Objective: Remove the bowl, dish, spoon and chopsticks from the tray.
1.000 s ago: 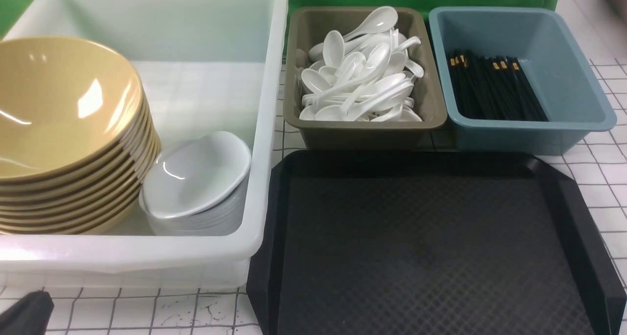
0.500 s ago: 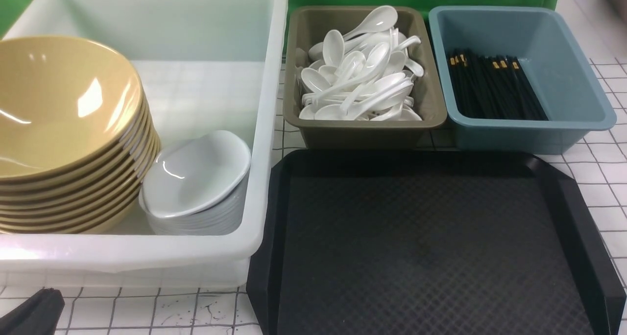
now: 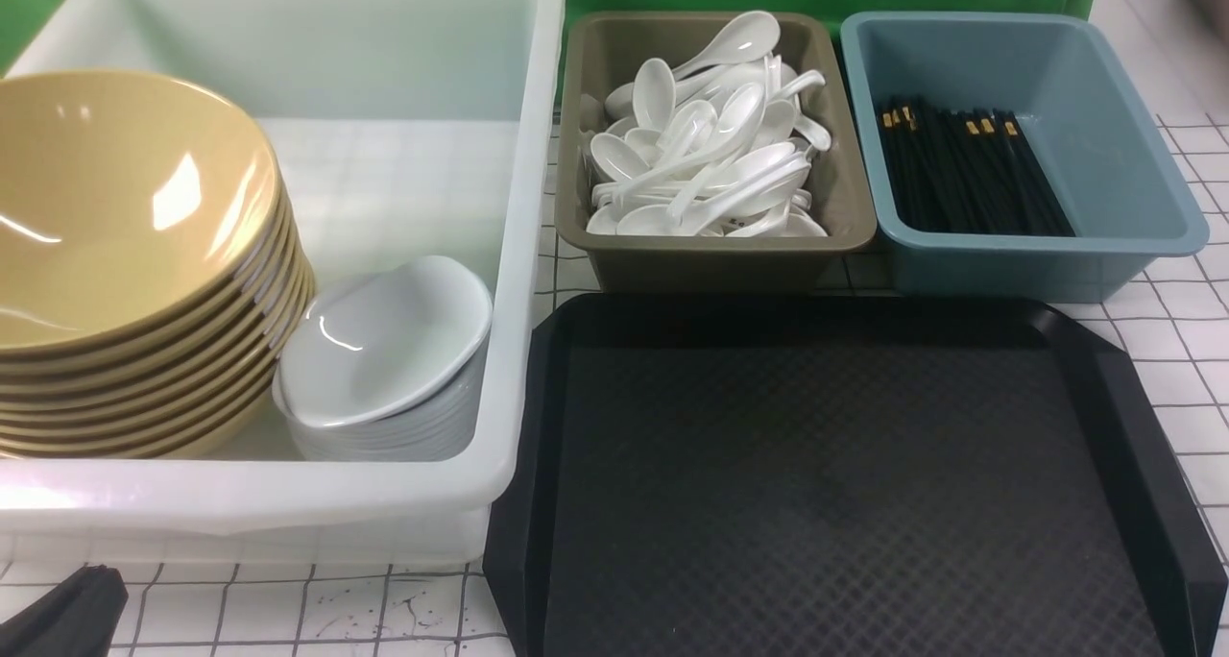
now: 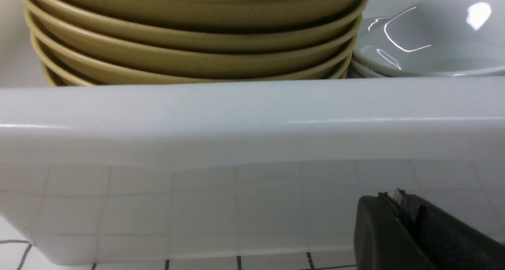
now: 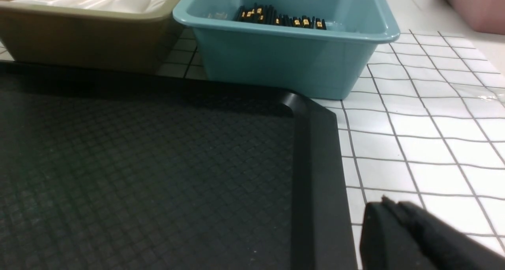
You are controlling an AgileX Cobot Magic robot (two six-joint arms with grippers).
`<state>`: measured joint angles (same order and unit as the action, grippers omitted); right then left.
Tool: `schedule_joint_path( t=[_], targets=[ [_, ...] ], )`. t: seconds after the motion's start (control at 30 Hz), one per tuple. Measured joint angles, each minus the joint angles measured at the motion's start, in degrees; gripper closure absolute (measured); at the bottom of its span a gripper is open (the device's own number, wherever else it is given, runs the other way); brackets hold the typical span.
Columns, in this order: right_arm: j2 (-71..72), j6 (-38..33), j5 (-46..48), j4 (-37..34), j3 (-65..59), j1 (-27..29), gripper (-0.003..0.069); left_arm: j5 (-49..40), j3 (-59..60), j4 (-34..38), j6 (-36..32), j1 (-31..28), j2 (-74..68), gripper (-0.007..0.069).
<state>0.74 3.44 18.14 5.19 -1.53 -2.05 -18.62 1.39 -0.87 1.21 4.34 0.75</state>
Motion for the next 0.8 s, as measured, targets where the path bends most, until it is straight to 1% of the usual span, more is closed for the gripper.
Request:
schedule_joint_path(
  t=[0.8],
  targets=[
    [0.00,-0.06,0.00,0.00,0.00,0.00,0.0572,0.00,0.00,0.02,0.00,0.00,0.00,0.0636]
  ],
)
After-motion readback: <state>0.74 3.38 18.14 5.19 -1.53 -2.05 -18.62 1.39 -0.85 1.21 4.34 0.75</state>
